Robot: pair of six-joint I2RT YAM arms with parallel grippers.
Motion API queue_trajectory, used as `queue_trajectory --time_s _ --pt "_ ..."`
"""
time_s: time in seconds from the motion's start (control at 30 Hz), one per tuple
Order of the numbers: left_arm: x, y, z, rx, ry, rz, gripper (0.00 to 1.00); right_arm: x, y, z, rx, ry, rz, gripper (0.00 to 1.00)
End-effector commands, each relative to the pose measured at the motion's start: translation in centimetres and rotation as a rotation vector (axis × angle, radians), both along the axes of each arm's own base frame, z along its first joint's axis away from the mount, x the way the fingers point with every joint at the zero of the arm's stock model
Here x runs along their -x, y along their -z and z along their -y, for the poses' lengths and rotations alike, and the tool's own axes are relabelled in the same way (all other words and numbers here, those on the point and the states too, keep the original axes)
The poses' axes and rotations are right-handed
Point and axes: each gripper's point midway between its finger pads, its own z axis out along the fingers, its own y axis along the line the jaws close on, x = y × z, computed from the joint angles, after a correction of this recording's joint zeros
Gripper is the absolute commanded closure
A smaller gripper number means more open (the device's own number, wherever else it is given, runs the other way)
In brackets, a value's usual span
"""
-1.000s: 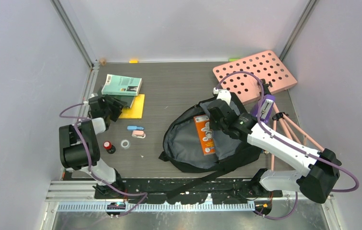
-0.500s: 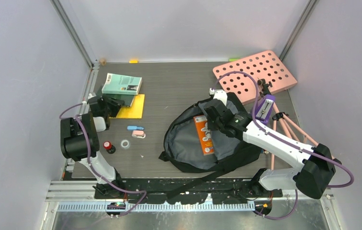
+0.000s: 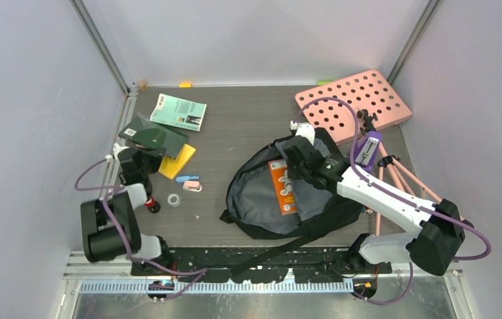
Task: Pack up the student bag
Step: Pick up the book from the center of the board.
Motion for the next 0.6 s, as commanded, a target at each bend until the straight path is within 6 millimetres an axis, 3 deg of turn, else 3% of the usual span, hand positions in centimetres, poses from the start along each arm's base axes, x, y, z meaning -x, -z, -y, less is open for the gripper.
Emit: queue_trajectory --time_s 0.0,0.27,0.57 --pt "3.2 -2.1 -1.5 -0.159 -0.046 -0.023 1.0 -1.6 -4.4 -1.4 -0.106 0.008 0.116 1.0" --pt "8.5 -8.5 -0.8 -0.364 0.038 -0.082 1.0 -1.3 -4.8 -1.1 -0.117 0.009 0.125 1.0" --pt "8.5 -14.7 4.3 -0.444 0.433 -0.099 1.0 -0.9 -5.3 -0.5 -0.108 0.004 0.138 1.0"
